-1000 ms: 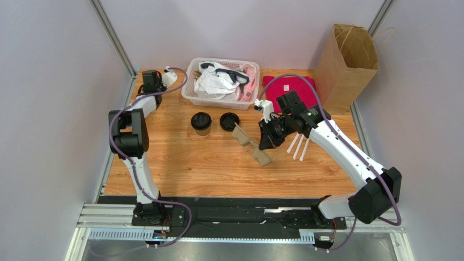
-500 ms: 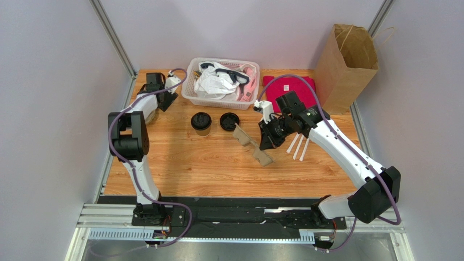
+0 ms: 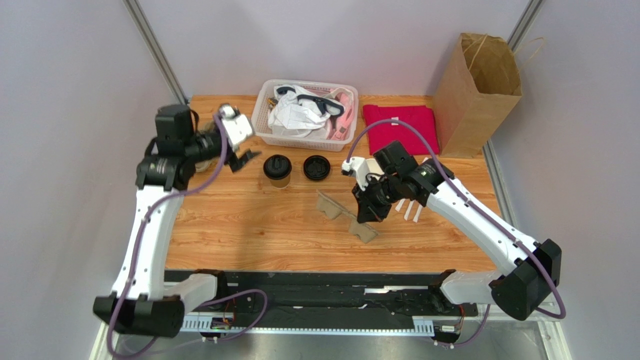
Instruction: Pack the takeout coffee
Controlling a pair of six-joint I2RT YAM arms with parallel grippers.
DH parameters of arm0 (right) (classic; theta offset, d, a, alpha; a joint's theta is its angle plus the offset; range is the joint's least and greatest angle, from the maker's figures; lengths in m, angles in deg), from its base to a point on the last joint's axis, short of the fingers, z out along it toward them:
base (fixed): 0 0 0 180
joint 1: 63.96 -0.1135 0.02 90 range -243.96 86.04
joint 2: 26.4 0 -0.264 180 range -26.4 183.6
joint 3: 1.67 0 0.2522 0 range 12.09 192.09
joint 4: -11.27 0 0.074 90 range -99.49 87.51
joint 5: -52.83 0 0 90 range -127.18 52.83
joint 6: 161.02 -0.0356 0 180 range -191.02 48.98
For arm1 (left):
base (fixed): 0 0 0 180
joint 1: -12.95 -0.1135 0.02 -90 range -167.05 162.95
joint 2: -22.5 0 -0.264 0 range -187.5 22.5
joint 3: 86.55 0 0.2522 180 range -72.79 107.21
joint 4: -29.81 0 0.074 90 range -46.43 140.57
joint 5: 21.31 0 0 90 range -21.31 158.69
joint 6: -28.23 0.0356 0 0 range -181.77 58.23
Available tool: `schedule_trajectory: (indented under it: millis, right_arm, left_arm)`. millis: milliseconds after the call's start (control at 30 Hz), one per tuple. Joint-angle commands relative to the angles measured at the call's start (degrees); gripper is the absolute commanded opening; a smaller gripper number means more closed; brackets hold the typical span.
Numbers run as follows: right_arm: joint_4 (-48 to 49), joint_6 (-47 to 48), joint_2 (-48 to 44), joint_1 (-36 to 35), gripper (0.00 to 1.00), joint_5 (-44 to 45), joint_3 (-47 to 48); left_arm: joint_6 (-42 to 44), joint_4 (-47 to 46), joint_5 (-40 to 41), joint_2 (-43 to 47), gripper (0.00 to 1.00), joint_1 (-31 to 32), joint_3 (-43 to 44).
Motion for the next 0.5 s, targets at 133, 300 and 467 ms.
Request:
schedule_trajectory:
  millis: [133,300,467]
  right_arm:
    - [0.4,5.4,-4.4,-6.8,0.0,-1.5,-0.6]
    - [-1.0,8.2,-5.1,-9.9,0.0,-3.0,0.7]
    - [-2.8,11.3,-5.5,-12.4,0.0,-4.5,0.8]
  left_arm:
    - [15.5,15.4,-12.7,15.8,0.84,21.5,-18.0]
    - [13.0,9.6,-9.5,18.1,0.87,29.2,-22.5]
    - [11.7,7.0,-9.6,16.7,0.86,32.9,-23.8]
